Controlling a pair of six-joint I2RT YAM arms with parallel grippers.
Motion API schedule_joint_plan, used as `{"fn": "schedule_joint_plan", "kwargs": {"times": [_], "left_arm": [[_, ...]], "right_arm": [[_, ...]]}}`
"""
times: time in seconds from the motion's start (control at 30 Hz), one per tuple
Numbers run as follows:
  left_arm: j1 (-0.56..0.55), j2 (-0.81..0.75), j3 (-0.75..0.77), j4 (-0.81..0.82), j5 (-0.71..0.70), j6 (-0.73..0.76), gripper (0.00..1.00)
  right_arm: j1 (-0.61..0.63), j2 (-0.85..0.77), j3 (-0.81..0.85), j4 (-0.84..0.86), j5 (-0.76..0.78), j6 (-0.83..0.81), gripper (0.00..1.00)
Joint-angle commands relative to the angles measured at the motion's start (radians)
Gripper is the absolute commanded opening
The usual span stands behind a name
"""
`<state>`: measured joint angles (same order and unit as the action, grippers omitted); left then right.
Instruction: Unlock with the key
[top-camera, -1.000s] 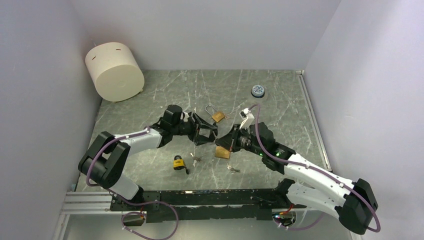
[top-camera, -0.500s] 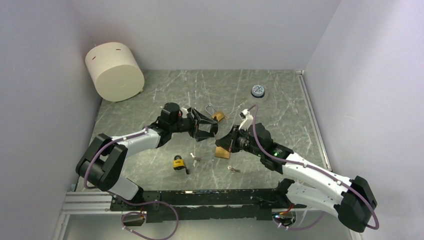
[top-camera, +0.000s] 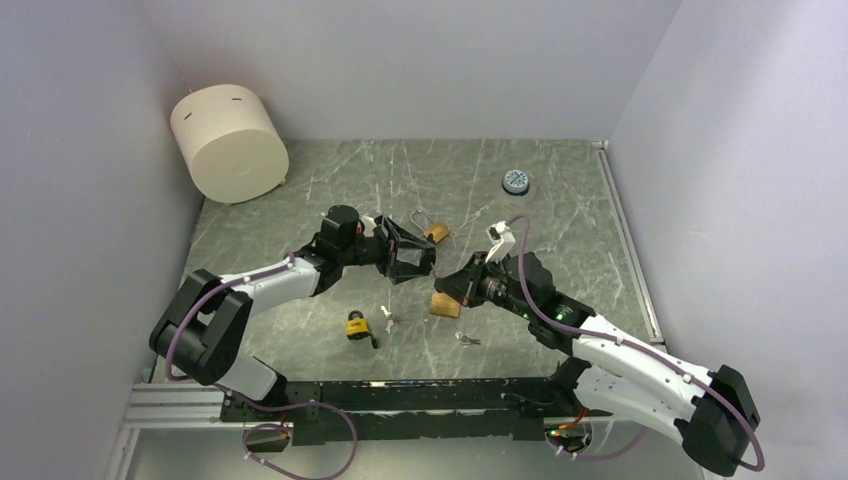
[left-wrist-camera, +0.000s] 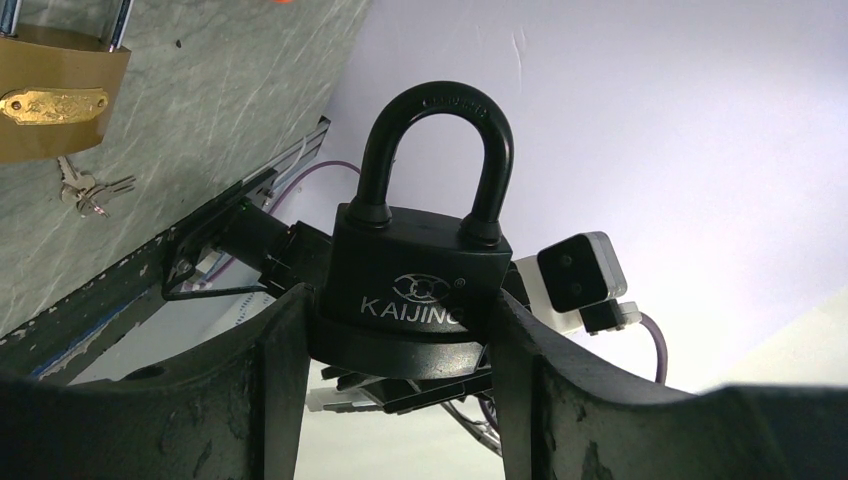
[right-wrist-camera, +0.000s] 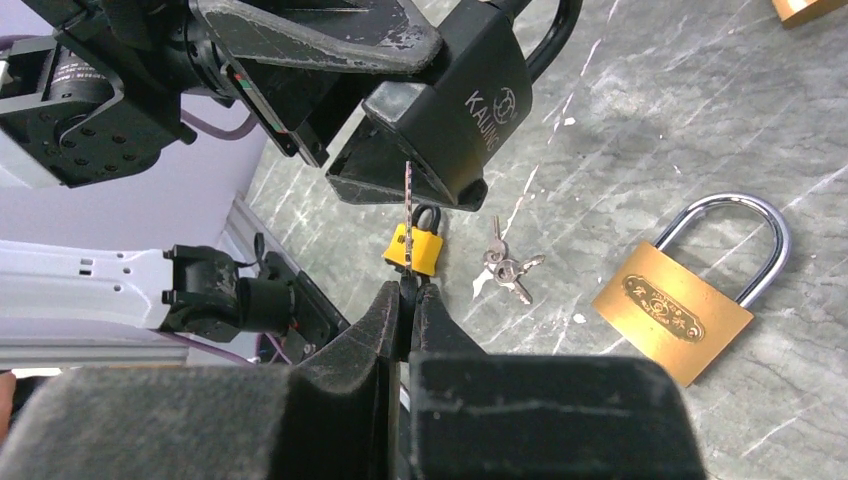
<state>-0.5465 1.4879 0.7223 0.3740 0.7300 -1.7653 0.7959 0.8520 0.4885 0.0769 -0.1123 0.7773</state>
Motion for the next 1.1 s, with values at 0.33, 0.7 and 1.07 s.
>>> {"fn": "schedule_joint_plan", "kwargs": {"times": [0.33,0.7,1.07], "left_arm": [[-0.001,-0.077,0.062,-0.005,0.039,0.063,0.13],[-0.001,-0.091,0.062,-0.02,0.031,0.068,0.13],[0.003,-0.167,0.172,-0.442,-0.135,0.318,0.13]], "right_arm": [[-0.001,0.033,0.022,0.113,-0.007,-0.002,0.0],[-0.002,0.058,0.022,0.09,-0.003,0.016,0.0],[-0.001,-0.029,-0.057,0.085,-0.093,-0.02,0.0]]}}
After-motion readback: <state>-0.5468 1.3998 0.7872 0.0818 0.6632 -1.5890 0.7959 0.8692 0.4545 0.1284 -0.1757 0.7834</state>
